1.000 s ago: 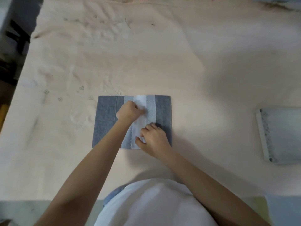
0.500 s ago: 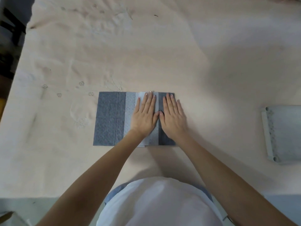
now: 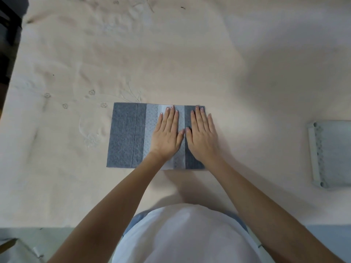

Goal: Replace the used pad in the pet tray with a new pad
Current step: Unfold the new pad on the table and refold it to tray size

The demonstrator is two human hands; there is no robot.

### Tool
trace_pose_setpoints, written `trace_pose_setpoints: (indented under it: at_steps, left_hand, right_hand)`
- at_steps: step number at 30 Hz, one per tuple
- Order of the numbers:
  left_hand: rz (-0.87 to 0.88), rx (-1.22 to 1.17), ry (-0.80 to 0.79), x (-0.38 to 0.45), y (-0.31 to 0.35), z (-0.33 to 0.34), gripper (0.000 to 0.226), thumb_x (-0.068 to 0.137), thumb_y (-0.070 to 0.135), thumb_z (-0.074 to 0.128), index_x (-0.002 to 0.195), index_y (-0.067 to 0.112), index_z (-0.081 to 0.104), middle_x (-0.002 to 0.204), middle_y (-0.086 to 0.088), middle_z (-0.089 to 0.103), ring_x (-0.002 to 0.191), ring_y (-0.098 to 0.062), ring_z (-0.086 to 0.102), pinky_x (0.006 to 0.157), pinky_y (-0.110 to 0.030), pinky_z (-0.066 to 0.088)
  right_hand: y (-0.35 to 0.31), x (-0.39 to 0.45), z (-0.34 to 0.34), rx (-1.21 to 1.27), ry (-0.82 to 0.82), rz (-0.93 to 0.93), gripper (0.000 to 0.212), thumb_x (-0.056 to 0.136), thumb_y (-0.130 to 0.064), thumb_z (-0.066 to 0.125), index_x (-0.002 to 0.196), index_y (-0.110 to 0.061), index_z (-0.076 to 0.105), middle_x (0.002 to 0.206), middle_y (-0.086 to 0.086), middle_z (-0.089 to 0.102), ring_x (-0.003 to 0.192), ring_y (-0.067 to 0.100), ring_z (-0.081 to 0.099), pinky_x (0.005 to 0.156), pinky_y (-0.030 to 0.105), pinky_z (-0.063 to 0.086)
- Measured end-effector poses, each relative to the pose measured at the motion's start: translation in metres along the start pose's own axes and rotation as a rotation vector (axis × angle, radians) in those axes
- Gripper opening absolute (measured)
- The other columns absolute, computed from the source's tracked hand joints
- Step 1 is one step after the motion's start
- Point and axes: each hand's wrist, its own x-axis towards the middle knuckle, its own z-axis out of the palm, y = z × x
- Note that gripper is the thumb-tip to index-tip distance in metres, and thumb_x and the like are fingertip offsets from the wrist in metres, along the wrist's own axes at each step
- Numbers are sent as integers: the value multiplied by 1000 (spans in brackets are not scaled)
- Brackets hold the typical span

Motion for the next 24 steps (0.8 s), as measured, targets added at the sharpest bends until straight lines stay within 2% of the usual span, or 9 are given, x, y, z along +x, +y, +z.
trace_pose_setpoints:
  at_steps: [3, 6, 10, 18, 22, 24]
  left_hand:
    - [17, -17, 5, 0, -1, -3, 63, 97, 35, 16, 144, -5, 25, 153, -21, 21, 144, -32, 18, 119, -43, 14]
    - [41, -38, 24, -1, -1, -5, 60, 95, 28, 16, 142, -7, 31, 150, -23, 28, 141, -34, 25, 117, -46, 19]
    - [35, -26, 13, -2, -2, -3, 60, 95, 28, 15, 144, -5, 27, 152, -21, 24, 143, -33, 21, 118, -46, 16]
    - [8, 11, -2, 1, -4, 4, 60, 100, 35, 20, 149, 1, 13, 158, -15, 8, 147, -26, 4, 120, -39, 1]
    - [1, 38, -7, 1, -4, 0, 59, 101, 33, 29, 149, 1, 12, 158, -15, 8, 147, -26, 3, 120, -39, -2]
    - [-16, 36, 26, -5, 2, -2, 59, 101, 32, 29, 148, -1, 17, 157, -16, 13, 146, -29, 8, 120, -42, 2]
  right_hand:
    - [-9, 12, -3, 0, 55, -15, 57, 101, -32, 12, 149, -2, 15, 157, 14, 12, 146, 25, 8, 119, 44, 12]
    - [-18, 25, -2, 51, 30, -64, 59, 99, -36, 2, 150, -6, 9, 159, 10, 7, 147, 20, 2, 120, 37, 6]
    - [-20, 29, 8, 53, -5, -58, 63, 96, -38, -4, 150, -6, 5, 159, 8, 2, 147, 19, -2, 120, 35, 2]
    - [11, 17, 17, 50, 45, 85, 58, 99, -32, 7, 149, -2, 8, 158, 14, 6, 147, 23, 3, 120, 41, 10]
    - [11, 17, 17, 66, 60, 83, 58, 99, -31, 10, 149, -3, 10, 158, 13, 8, 147, 22, 5, 120, 40, 11]
    - [11, 17, 17, 62, 59, 86, 58, 99, -32, 10, 149, -2, 11, 158, 13, 9, 147, 22, 6, 120, 40, 11]
